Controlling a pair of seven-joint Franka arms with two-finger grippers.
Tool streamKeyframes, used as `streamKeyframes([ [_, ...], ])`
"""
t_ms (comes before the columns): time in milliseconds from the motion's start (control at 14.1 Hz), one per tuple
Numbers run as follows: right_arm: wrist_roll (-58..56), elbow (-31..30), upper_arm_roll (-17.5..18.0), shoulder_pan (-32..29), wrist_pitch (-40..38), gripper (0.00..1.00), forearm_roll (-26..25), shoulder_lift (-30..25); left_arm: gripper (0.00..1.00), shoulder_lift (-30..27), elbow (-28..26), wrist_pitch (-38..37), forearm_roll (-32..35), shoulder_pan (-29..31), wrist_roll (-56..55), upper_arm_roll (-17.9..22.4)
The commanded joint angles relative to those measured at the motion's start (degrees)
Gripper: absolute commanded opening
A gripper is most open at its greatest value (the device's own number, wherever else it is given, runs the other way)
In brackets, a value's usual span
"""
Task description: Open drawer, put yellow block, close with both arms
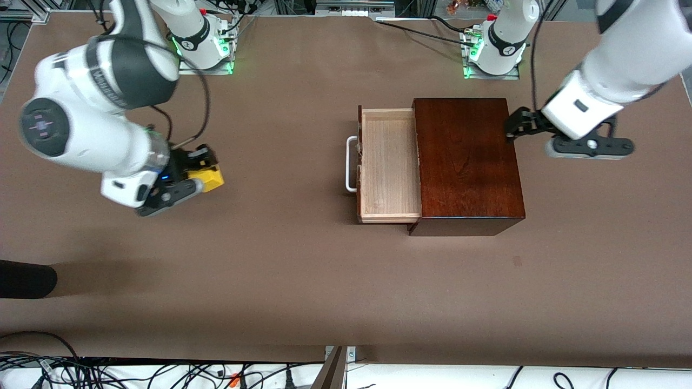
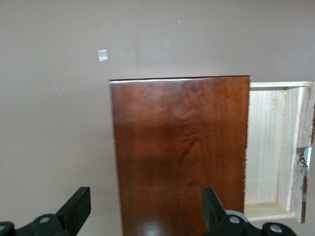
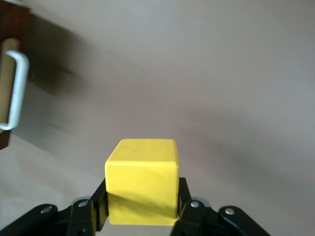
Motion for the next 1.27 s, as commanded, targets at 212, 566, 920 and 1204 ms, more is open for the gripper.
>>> streamKeyframes([
  [212,5.9,2.2,-0.4,17.2,4.6,0.24,-5.0,1.2,1.0,-4.8,-2.1,-1.2,-2.0,-10.8,6.3,16.6],
  [566,5.3,11.2,-0.4,27.5,10.2,0.24,-8.4,10.3,1.0,-4.9,-2.2,-1.2,-1.9,-12.1,9.1,19.8],
  [920,-6.1,19.0,-0.5,31.4,10.6,0.24,-10.1,17.0,1.0,-4.9,-2.2,-0.7,-0.8,-10.8,11.0,17.8],
  [1204,-13.6,20.4,-0.5,33.4,12.2,0.24,-12.5,19.5,1.0,-4.9,-2.3,-0.7,3.2,-10.8,13.4,17.8],
])
